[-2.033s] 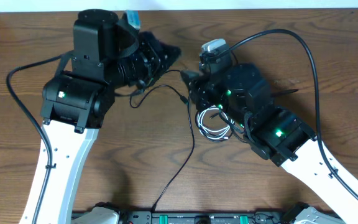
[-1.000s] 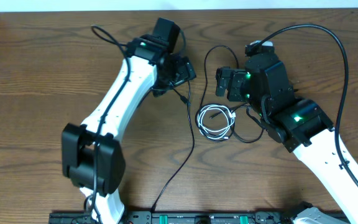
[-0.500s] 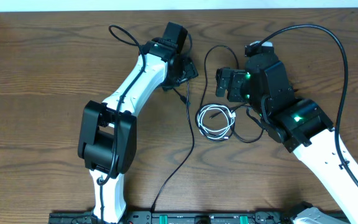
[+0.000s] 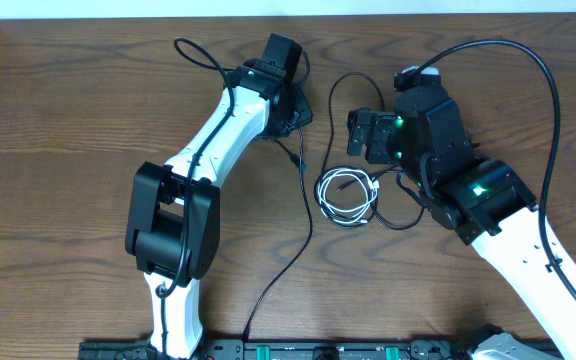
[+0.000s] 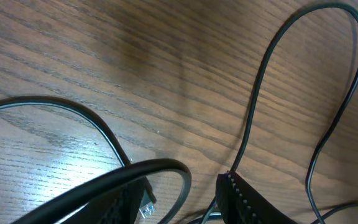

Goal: Untangle cables

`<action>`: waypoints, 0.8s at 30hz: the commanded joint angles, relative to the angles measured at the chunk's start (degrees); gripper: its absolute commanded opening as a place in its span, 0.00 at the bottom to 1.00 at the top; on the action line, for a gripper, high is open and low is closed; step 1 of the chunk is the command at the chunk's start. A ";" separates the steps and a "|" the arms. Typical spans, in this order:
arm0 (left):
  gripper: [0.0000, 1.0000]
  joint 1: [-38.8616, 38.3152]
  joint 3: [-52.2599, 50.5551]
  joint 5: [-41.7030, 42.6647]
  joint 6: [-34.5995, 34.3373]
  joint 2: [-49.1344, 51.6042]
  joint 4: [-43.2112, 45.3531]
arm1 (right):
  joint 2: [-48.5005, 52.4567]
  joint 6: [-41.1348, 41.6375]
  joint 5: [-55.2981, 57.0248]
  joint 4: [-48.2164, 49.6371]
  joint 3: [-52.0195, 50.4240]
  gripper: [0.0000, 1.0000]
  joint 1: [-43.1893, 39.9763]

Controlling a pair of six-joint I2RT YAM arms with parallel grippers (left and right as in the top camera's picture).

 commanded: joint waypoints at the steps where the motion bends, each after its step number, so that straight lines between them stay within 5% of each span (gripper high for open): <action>1: 0.44 0.13 0.22 -0.98 0.48 0.33 0.09 | -0.26 0.61 0.24 0.11 0.98 0.99 -0.13; 20: 0.44 -0.63 -1.29 -1.07 -3.65 0.61 3.04 | -0.26 0.61 0.20 1.20 0.98 0.99 -0.13; 24: 0.44 -1.57 -2.64 -7.48 -6.86 0.61 3.41 | -0.26 0.59 0.20 1.42 0.98 0.99 -0.13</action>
